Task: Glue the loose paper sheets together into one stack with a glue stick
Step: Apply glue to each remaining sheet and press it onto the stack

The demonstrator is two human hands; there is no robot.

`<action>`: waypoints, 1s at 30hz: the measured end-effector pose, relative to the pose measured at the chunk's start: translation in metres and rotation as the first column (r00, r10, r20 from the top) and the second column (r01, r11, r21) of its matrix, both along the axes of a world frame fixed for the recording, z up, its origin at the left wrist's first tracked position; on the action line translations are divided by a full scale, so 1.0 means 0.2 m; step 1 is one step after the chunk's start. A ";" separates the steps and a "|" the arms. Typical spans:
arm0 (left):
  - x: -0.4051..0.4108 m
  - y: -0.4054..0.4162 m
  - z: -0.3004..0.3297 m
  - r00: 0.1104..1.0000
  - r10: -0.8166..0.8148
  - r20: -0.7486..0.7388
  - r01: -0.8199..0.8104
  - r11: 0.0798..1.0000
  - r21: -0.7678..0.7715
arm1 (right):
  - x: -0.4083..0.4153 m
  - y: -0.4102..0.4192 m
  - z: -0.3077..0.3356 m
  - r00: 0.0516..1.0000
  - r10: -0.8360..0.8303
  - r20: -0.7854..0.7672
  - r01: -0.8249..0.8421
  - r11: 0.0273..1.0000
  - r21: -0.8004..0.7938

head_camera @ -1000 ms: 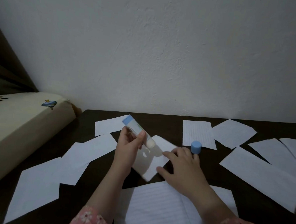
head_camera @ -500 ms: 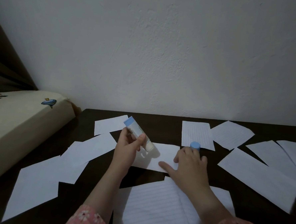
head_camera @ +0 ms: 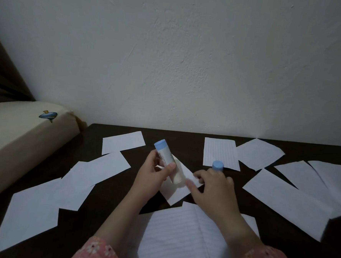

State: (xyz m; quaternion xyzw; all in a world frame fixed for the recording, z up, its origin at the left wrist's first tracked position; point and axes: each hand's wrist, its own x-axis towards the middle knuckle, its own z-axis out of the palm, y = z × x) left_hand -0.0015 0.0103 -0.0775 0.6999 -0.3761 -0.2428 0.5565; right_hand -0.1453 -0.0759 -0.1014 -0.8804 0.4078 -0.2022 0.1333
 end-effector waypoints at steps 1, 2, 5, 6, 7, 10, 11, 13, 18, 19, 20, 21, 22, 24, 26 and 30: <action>-0.01 0.00 -0.01 1.000 -0.014 0.002 0.014 1.000 0.008 | -0.01 -0.01 0.00 1.000 -0.001 0.022 0.001 1.000 -0.006; -0.01 -0.01 -0.02 1.000 -0.026 0.006 0.026 1.000 0.017 | -0.02 -0.02 0.00 1.000 0.005 0.009 -0.005 1.000 -0.011; -0.04 -0.03 -0.04 0.998 -0.053 0.042 0.051 0.997 0.057 | -0.05 -0.04 0.00 0.997 0.019 -0.077 -0.020 1.000 -0.006; -0.04 -0.03 -0.04 0.996 -0.063 0.067 0.058 0.996 0.066 | -0.05 -0.03 0.00 0.996 0.005 -0.091 -0.006 1.000 -0.011; -0.05 -0.04 -0.04 0.993 -0.071 0.092 0.064 0.996 0.067 | -0.05 -0.02 0.00 0.995 -0.011 -0.098 0.009 1.000 -0.022; -0.05 -0.05 -0.04 0.986 -0.068 0.150 0.061 0.997 0.049 | -0.03 -0.01 -0.01 0.997 -0.033 -0.075 0.029 0.998 -0.047; -0.05 -0.05 -0.04 0.984 -0.063 0.169 0.055 0.997 0.049 | -0.03 -0.01 -0.01 0.998 -0.031 -0.046 0.029 0.999 -0.037; -0.05 -0.04 -0.04 0.976 -0.064 0.208 0.052 0.997 0.060 | -0.03 -0.02 -0.03 1.000 -0.018 -0.016 0.018 1.000 -0.006; -0.08 -0.04 -0.06 0.944 -0.125 0.305 0.106 0.991 0.079 | -0.05 -0.04 -0.03 0.997 0.031 -0.065 -0.030 0.999 0.026; -0.09 -0.05 -0.06 0.936 -0.140 0.322 0.118 0.989 0.086 | -0.05 -0.04 -0.03 0.997 0.034 -0.068 -0.032 0.999 0.026; -0.09 -0.05 -0.06 0.929 -0.153 0.336 0.128 0.987 0.095 | -0.05 -0.04 -0.03 0.997 0.035 -0.074 -0.033 0.999 0.024; -0.09 -0.05 -0.07 0.922 -0.163 0.350 0.135 0.985 0.104 | -0.05 -0.04 -0.03 0.996 0.035 -0.077 -0.033 0.999 0.024; -0.09 -0.05 -0.07 0.914 -0.174 0.366 0.142 0.984 0.112 | -0.05 -0.04 -0.03 0.996 0.034 -0.080 -0.032 0.999 0.026; -0.09 -0.05 -0.06 0.897 -0.198 0.396 0.163 0.979 0.122 | -0.04 -0.04 -0.03 0.996 0.028 -0.083 -0.026 0.999 0.029; -0.08 -0.05 -0.05 0.884 -0.216 0.414 0.177 0.975 0.132 | -0.04 -0.04 -0.03 0.997 0.023 -0.080 -0.020 0.999 0.036; -0.08 -0.05 -0.04 0.884 -0.230 0.408 0.175 0.970 0.168 | -0.04 -0.05 -0.03 0.997 0.019 -0.073 -0.016 0.999 0.051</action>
